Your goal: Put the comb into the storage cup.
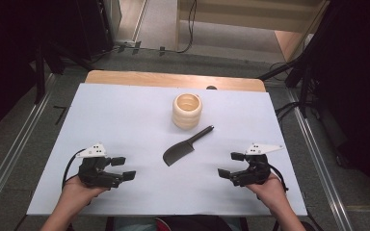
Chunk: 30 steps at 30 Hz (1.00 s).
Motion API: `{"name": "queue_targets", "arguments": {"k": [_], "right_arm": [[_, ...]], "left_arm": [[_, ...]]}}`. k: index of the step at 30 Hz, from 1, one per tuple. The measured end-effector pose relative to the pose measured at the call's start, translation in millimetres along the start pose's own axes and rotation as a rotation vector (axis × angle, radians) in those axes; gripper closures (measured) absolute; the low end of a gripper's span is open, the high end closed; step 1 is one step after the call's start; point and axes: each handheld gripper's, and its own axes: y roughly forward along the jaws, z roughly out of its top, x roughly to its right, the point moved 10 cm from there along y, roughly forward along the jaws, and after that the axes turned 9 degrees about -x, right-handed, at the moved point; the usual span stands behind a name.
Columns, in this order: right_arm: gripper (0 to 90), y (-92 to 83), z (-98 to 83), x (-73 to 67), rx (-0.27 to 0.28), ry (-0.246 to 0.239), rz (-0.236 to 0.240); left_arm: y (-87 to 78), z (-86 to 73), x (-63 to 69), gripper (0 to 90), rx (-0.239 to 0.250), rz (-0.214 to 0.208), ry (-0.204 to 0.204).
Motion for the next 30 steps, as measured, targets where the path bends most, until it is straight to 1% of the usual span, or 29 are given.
{"name": "queue_targets", "arguments": {"k": [6,14,16,21,23,26,30], "right_arm": [[6.1,0.6,-0.6,2.5,-0.007,0.005,0.005],[6.1,1.7,-1.5,1.3,-0.008,0.01,0.016],[6.2,2.1,-1.4,1.6,-0.009,0.009,0.013],[6.1,3.6,-0.4,1.8,-0.007,0.012,0.006],[6.2,3.7,-0.5,1.4,-0.008,0.015,0.008],[6.2,3.1,-0.7,0.4,-0.004,0.003,0.01],[6.1,2.7,-1.3,-0.5,-0.001,0.01,0.019]], "left_arm": [[2.1,1.6,-1.5,24.8,-0.005,-0.001,0.003],[1.0,1.5,-2.5,24.9,0.0,0.009,0.002],[0.5,1.3,-2.3,24.9,0.003,0.011,-0.003],[-1.7,1.2,-0.8,24.9,0.014,0.01,0.002],[-1.9,0.3,-1.1,24.9,0.009,0.013,0.004],[-2.0,1.2,-0.6,25.0,0.01,0.012,0.004],[-1.5,1.7,-0.6,25.1,0.005,0.015,0.008]]}}
